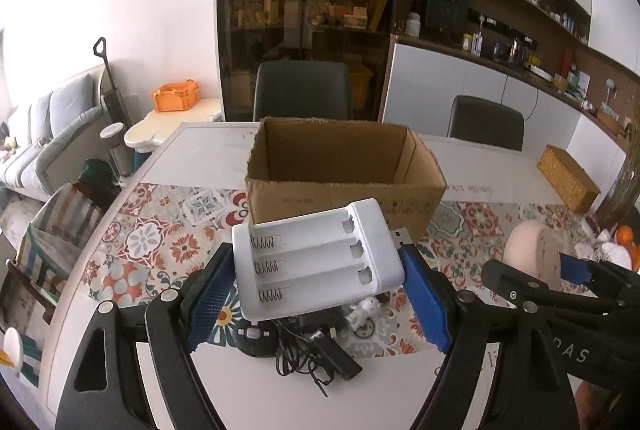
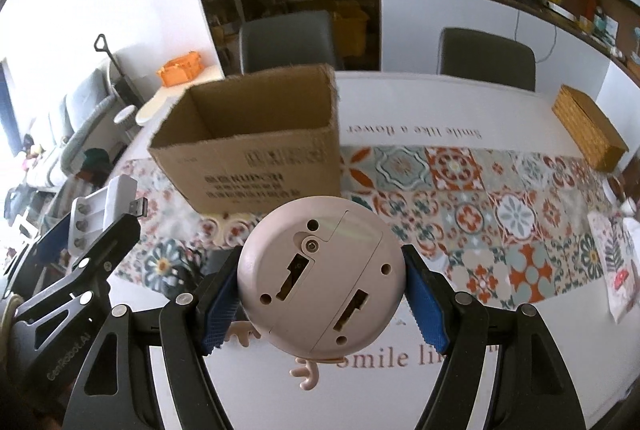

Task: Organize rigid objects
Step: 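Carry the white charger in the left tool and pink toy in the right tool to the box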

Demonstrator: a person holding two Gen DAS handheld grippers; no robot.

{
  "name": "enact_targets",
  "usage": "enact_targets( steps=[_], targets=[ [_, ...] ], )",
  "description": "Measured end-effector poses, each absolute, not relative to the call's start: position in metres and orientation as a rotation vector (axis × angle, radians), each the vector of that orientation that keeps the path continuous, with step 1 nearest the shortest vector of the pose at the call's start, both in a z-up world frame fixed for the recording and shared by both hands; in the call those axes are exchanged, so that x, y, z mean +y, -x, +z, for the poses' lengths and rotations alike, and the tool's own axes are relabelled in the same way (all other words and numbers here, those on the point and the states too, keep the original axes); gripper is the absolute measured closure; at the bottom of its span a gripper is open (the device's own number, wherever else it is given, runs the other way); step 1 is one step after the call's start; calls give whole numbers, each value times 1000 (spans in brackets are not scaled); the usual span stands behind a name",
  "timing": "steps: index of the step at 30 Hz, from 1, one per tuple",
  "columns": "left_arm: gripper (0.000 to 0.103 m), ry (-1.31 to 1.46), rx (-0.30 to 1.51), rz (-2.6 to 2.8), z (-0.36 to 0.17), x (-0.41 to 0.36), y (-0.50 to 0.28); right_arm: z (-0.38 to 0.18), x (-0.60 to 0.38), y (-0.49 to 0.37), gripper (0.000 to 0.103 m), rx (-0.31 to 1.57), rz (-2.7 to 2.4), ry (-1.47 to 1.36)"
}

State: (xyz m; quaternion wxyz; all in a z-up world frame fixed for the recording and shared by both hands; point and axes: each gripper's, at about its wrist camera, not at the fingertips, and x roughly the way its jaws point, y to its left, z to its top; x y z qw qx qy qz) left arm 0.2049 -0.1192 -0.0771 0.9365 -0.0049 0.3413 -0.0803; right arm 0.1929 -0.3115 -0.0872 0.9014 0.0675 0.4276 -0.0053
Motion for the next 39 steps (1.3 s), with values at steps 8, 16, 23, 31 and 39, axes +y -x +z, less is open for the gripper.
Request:
enact_targets(
  steps=[8,16,23,31,39],
  targets=[
    [22,-2,668,-169,-55,-103,-219,-62,-296,-203,29,825,5,-140],
    [22,-33,619,-175,-37,-96,-234,-44,-283,-216,29,778,15,-142],
    [22,-29,641,-207,-32,-97,-266,-32,-280,-241,29,762,1,-137],
    [22,-43,690,-245,-29,-105,-309,-26,-289,-272,29,773,-37,-169],
    [22,-77,760,-261,-29,-118,-355,-24,-294,-318,29,820,-68,-152]
  ],
)
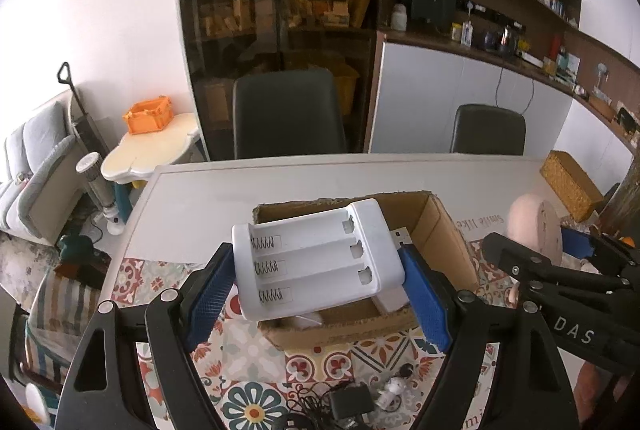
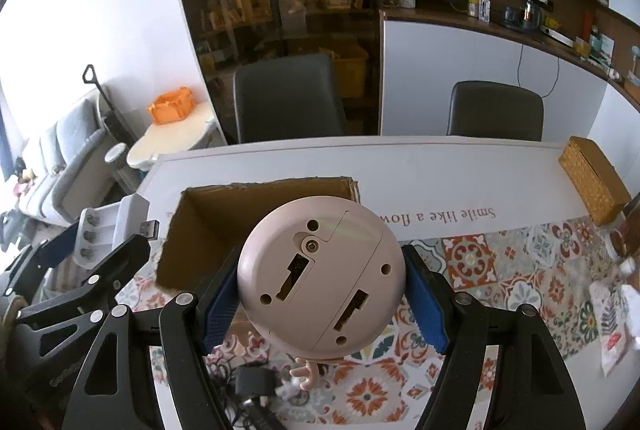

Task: Organize rigid objects
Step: 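Carry the white charger in the left tool and pink toy in the right tool to the box, then open the left tool over the box while the right tool releases the pink toy inside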

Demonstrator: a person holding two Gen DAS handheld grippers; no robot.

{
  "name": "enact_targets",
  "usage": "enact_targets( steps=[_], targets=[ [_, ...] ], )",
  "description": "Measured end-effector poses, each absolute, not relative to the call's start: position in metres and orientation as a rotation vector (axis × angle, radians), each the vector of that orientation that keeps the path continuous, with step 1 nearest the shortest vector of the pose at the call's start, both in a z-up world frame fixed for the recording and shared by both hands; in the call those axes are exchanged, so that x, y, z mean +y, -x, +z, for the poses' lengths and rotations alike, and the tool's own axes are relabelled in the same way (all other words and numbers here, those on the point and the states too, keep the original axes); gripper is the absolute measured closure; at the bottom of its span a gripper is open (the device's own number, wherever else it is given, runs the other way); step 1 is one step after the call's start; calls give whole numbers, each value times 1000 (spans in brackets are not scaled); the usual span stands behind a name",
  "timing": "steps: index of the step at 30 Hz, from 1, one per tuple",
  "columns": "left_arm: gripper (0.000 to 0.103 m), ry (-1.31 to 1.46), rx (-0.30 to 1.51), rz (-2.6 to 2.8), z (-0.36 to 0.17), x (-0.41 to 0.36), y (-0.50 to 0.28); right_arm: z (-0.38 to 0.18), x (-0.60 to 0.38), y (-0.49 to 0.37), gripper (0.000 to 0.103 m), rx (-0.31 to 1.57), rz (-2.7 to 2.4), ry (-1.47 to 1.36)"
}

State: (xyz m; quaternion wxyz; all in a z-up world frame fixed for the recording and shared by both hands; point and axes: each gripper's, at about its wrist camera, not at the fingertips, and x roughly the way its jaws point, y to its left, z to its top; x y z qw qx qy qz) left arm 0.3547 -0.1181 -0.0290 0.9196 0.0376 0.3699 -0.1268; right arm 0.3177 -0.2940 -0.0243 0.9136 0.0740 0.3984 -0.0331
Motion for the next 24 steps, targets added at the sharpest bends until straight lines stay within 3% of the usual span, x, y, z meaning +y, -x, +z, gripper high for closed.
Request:
enact_targets(
  steps=[15,24],
  targets=[
    [21,-98,926,-251,-57,-132,-406,-49,-300,-373,29,966,-83,-172],
    [10,-94,935,-146,-58,-111,-410,-47,-291,-384,29,974,-61,-158]
  ],
)
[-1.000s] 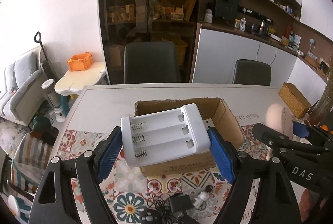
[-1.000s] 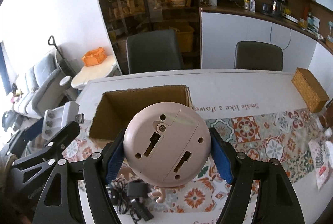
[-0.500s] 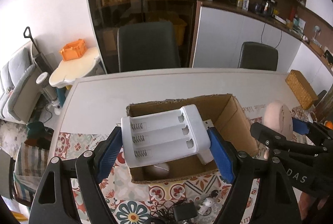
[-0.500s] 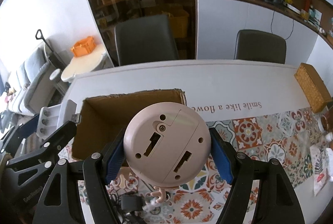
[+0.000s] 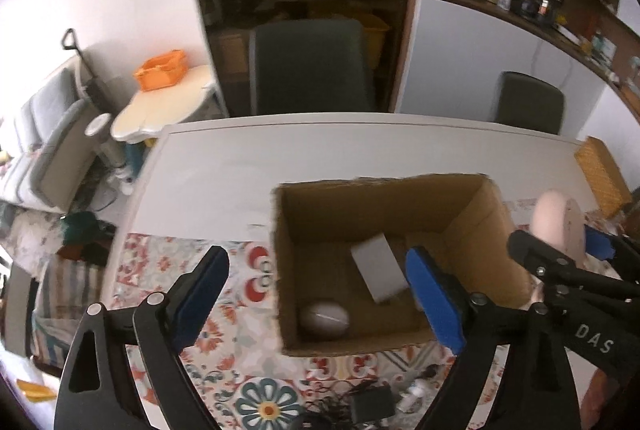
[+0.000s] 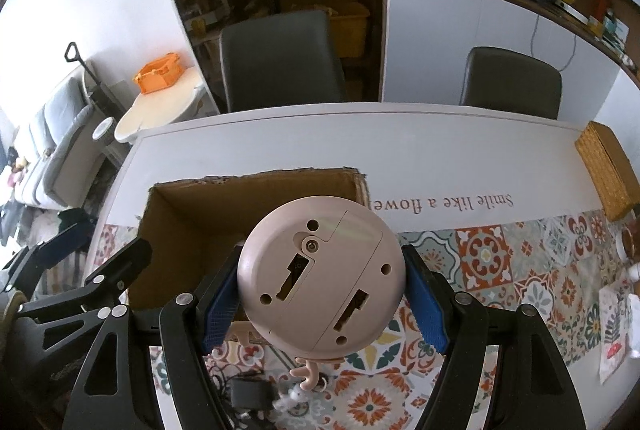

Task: Organize rigid objects
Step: 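Open the left tool over the box while the right tool releases the pink toy inside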

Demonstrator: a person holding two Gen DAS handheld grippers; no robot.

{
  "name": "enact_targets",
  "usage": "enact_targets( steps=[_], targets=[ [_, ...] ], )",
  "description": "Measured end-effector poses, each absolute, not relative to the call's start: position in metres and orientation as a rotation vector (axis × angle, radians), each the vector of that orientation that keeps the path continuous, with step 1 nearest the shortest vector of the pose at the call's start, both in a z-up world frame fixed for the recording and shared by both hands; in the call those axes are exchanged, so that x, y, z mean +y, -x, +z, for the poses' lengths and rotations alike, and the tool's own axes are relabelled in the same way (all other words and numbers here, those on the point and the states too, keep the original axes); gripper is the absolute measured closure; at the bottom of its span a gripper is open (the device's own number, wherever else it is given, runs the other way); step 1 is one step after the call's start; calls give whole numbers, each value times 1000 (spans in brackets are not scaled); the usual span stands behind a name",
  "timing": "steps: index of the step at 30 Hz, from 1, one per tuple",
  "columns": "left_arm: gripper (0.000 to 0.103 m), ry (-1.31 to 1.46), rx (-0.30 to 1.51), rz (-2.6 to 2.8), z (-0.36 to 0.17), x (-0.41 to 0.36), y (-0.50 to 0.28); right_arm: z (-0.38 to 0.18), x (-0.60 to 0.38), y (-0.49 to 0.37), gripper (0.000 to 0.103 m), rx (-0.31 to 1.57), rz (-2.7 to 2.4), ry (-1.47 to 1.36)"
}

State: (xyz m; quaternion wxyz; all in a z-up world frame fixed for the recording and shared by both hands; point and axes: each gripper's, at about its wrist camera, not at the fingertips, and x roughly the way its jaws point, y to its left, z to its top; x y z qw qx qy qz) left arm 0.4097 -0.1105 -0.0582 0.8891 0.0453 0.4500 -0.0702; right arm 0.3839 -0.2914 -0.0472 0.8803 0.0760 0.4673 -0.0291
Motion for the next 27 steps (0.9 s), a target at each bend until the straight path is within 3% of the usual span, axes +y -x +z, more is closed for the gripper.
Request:
enact_targets(
  steps=[4,13,17,27],
  targets=[
    [4,-97,911,-67,-56,-93,-406,-48,-282,-390,29,982,-37,-150],
    [3,-96,881,12,-56,-72,-403,-62,-262,-408,29,1025,-21,-114],
    [1,-87,870,35,-56,-68,-401,-64,-262,-408,18,1007,-47,-109],
    [1,-68,844,35,-53,-61,-375,-56,-255,-381,18,971,-41,-106]
  ],
)
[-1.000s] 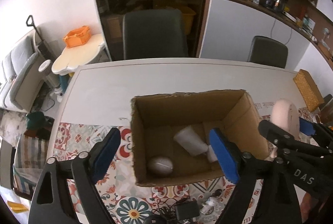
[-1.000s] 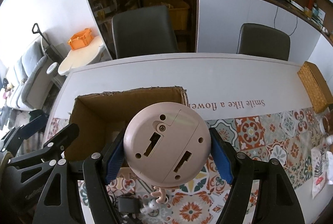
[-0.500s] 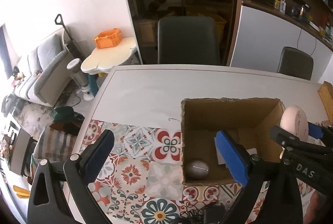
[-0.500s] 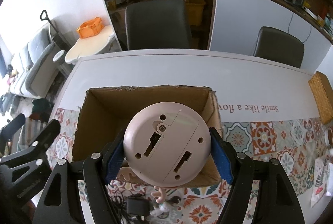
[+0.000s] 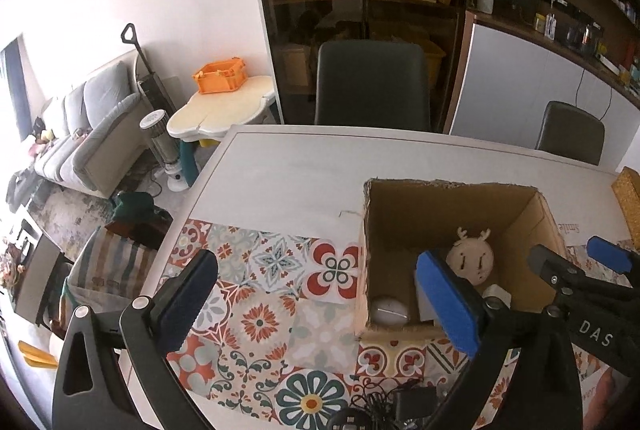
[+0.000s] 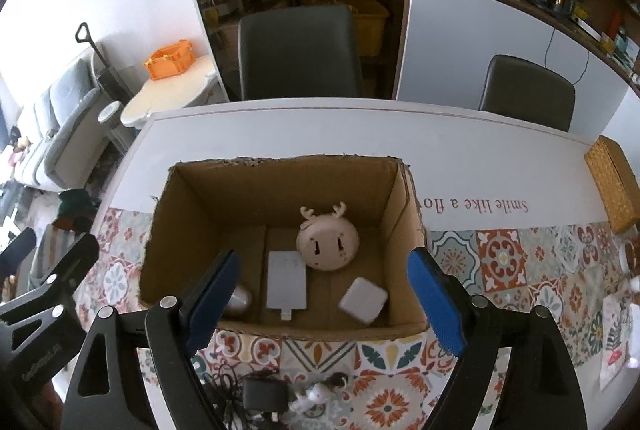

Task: Organize rigid objects
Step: 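Open the left tool over the box while the right tool releases the pink toy inside, then move both tools back from the box to the black cables and devices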

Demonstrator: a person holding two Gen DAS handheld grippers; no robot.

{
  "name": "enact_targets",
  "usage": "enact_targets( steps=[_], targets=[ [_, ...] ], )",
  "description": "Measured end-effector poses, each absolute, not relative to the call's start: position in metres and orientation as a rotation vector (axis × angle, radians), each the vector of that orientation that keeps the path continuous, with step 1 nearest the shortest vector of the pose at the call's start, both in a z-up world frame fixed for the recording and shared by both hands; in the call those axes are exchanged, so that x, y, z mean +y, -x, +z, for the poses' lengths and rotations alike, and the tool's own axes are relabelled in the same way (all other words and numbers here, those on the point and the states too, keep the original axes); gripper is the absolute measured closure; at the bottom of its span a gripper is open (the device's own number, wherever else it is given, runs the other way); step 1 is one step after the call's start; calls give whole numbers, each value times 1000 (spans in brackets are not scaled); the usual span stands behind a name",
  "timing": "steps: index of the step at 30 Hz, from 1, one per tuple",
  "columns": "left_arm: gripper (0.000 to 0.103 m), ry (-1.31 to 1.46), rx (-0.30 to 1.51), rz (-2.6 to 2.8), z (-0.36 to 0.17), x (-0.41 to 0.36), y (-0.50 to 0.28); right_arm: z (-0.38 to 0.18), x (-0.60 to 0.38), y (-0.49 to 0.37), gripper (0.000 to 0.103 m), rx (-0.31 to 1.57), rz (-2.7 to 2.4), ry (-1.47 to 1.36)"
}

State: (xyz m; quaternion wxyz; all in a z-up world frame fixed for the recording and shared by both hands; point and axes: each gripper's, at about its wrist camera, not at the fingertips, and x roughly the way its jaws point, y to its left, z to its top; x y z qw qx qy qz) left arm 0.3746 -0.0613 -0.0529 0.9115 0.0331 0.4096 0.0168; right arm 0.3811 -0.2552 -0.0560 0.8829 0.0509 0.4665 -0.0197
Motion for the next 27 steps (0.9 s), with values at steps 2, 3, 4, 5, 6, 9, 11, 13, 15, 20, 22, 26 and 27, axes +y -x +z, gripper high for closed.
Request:
enact_targets(
  steps=[2,3,4,5,6,9,11,13,15,20,22,26,27],
  targets=[
    [0,-65,834,39,-50,-58,-366,-52,-256,-374,18,957,-44,-104],
    [0,-64,829,40,-50,-57,-364,-49,-255,-368,18,947,-44,-105],
    [0,-62,824,43,-48,-55,-359,-47,-255,-366,18,939,-43,-106],
    [0,-54,820,41,-47,-53,-355,-44,-254,-361,18,927,-42,-106],
    [0,-48,818,39,-46,-52,-352,-41,-253,-355,18,916,-44,-105],
    [0,-43,811,40,-44,-49,-339,-32,-252,-340,18,878,-42,-99],
    [0,-48,800,48,-42,-48,-331,-26,-249,-329,18,861,-36,-88],
    [0,-49,789,59,-42,-45,-321,-23,-246,-318,18,841,-25,-80],
    [0,-49,787,67,-41,-42,-313,-20,-244,-307,18,826,-21,-70],
    [0,-56,781,98,-43,-37,-295,-19,-238,-290,18,816,8,-67],
    [0,-57,776,115,-45,-34,-286,-20,-234,-284,18,817,14,-58],
    [0,-44,792,127,-52,-28,-274,-25,-228,-272,18,829,37,-53],
    [0,-45,797,133,-55,-26,-270,-28,-226,-270,19,836,47,-55]
  ],
)
